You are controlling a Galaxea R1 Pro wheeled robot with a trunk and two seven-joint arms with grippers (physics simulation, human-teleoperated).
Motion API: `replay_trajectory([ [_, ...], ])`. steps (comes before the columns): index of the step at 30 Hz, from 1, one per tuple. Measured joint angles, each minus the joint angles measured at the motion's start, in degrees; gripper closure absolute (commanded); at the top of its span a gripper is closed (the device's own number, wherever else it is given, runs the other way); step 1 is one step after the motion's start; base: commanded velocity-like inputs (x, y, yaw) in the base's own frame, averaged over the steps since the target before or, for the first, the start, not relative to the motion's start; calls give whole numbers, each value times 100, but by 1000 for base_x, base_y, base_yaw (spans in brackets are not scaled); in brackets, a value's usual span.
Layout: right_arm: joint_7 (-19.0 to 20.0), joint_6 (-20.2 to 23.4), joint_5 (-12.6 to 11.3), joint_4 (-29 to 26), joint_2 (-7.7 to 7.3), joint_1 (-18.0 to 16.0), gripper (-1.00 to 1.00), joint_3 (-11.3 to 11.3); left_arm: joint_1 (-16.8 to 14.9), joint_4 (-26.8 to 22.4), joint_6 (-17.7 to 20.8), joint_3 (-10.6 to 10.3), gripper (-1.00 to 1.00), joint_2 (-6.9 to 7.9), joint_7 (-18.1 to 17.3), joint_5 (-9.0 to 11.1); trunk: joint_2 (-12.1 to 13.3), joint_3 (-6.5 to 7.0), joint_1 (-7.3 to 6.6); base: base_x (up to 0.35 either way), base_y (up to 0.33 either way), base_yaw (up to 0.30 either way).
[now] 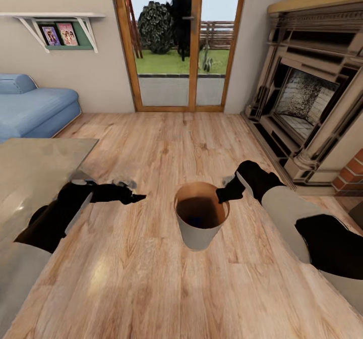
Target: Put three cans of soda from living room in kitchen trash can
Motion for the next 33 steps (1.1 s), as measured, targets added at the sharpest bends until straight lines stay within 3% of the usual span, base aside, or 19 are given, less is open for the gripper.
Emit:
replay_trajectory([
  [1, -19, -21, 93, -15, -79, 18, 100, -11, 327, -6, -145, 176, -100, -10, 431, 14, 0, 0, 0, 0, 0, 0],
  [2, 3, -10, 111, -19, -213, 92, 100, 10, 777, -31, -484, 492, -100, -31, 1100, 18, 0, 0, 0, 0, 0, 0],
  [3, -6, -32, 244, -15, -288, 145, 100, 54, 1080, -44, -682, 635, -100, -42, 1390, 22, 0, -1, 1, 0, 0, 0],
  [5, -20, -43, 268, -27, -523, 401, 100, 29, 2025, -71, -1524, 990, -100, -69, 2085, 29, 0, -1, 1, 0, 0, 0],
  [8, -44, -62, 378, -47, -663, 633, 100, 54, 2548, -67, -2131, 1125, -100, -80, 2333, 36, 0, -1, 1, 0, 0, 0],
  [10, -47, -244, 86, -59, -808, 929, 100, -22, 3123, -43, -2849, 1254, -100, -109, 2490, 31, 0, -1, 1, 0, 0, 0],
  [12, -29, -441, 51, -65, -952, 1199, 100, -92, 3557, -32, -3458, 1392, -100, -179, 2566, 28, 0, -1, 1, 0, 0, 0],
  [15, -35, -750, 373, -64, -1016, 1422, 100, -150, 3743, -22, -3749, 1444, -100, -225, 2590, 25, 0, 0, 1, 0, 0, 0],
  [18, -24, -1206, 77, -70, -1049, 1799, 100, -518, 3873, 73, -4083, 1479, -100, -279, 2606, 17, 1, -1, 1, 0, 0, 0],
  [20, -94, -1472, 60, -119, -1027, 1952, 100, -663, 3911, 238, -4263, 1489, -100, -314, 2612, 20, 0, 0, 0, 0, 0, 0],
  [23, -172, -1603, 239, -315, -990, 2021, 100, -663, 3927, 338, -4353, 1494, -100, -335, 2614, 24, 0, 0, 0, -24, 0, 0],
  [26, -213, -1593, 67, -443, -961, 2056, 100, -724, 3932, 380, -4372, 1492, -100, -346, 2609, 21, 0, 1, 0, -156, 0, 0],
  [30, -284, -1641, 168, -552, -941, 2105, 100, -797, 3968, 479, -4426, 1479, -100, -471, 2597, -1, 0, 0, 0, -278, 0, 0],
  [33, -296, -1632, 109, -568, -927, 2118, 100, -829, 3979, 507, -4439, 1479, -100, -527, 2595, 10, 0, 1, 0, -312, 0, 0],
])
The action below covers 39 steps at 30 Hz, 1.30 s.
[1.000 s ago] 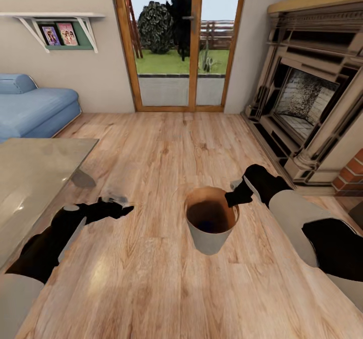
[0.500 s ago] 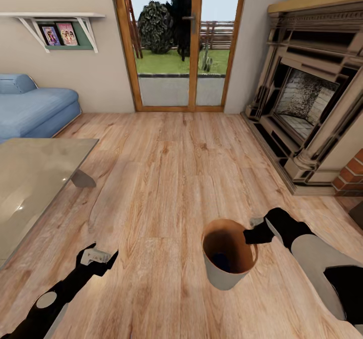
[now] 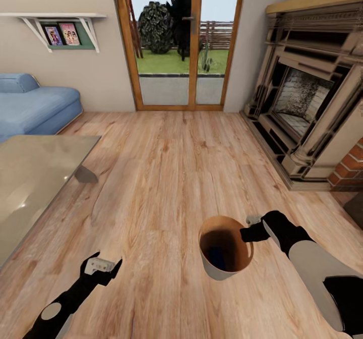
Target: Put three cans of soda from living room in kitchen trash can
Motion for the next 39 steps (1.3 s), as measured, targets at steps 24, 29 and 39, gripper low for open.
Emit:
replay_trajectory([
  [24, 15, 4, -50, 7, 121, 22, 100, -9, 11, -7, -8, -1, -100, -27, -1, -1, 0, 0, 0, -323, 0, 0],
  [29, 8, -26, 80, 6, 141, 72, 100, 16, 12, -5, -13, -4, -100, -27, 1, -18, 0, 0, 0, -324, 0, 0],
  [39, 10, -16, 10, -1, 148, 88, 100, 2, 12, 4, -15, -8, -100, -33, 9, -41, 0, 0, 0, -324, 0, 0],
])
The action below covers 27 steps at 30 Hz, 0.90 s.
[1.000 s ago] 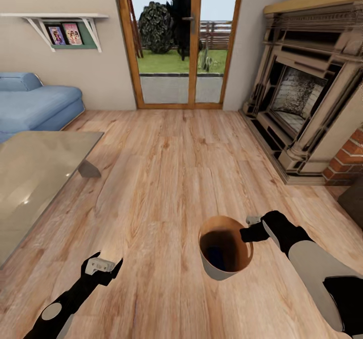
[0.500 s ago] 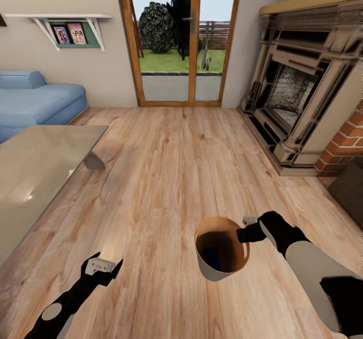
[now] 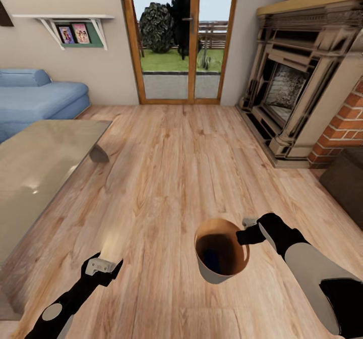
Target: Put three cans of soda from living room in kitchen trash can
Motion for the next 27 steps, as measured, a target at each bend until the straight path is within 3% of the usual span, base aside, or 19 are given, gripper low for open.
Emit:
replay_trajectory([
  [27, -7, -4, 17, 1, 3, 16, 100, 2, 158, -70, -1, 0, -100, -9, -16, 2, 0, 0, 0, -324, 0, 0],
])
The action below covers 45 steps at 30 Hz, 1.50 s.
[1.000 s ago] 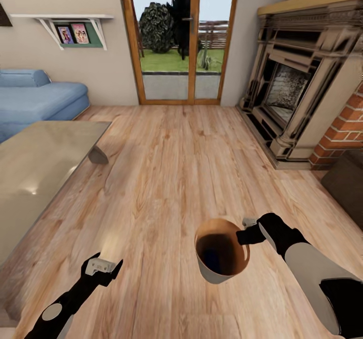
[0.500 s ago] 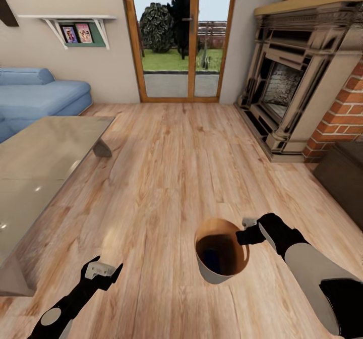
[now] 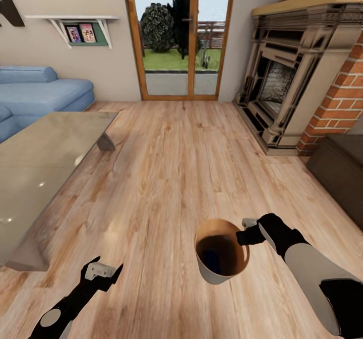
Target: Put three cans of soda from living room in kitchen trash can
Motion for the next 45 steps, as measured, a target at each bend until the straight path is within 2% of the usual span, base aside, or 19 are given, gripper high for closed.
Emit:
replay_trajectory([
  [31, 6, 2, -1, -19, 84, 62, 100, -15, 0, 59, 1, 0, -100, -2, 0, -5, 0, 0, 0, -324, 0, 0],
  [37, 7, 11, -14, -22, 119, 62, 100, -12, -1, 61, 1, 0, -100, -1, 0, -5, 0, 0, 0, -111, 31, -5],
  [45, 7, 11, -7, -17, 115, 62, 100, -18, 0, 69, 9, -5, -100, -2, -13, -13, 0, -11, 0, -12, 251, -156],
])
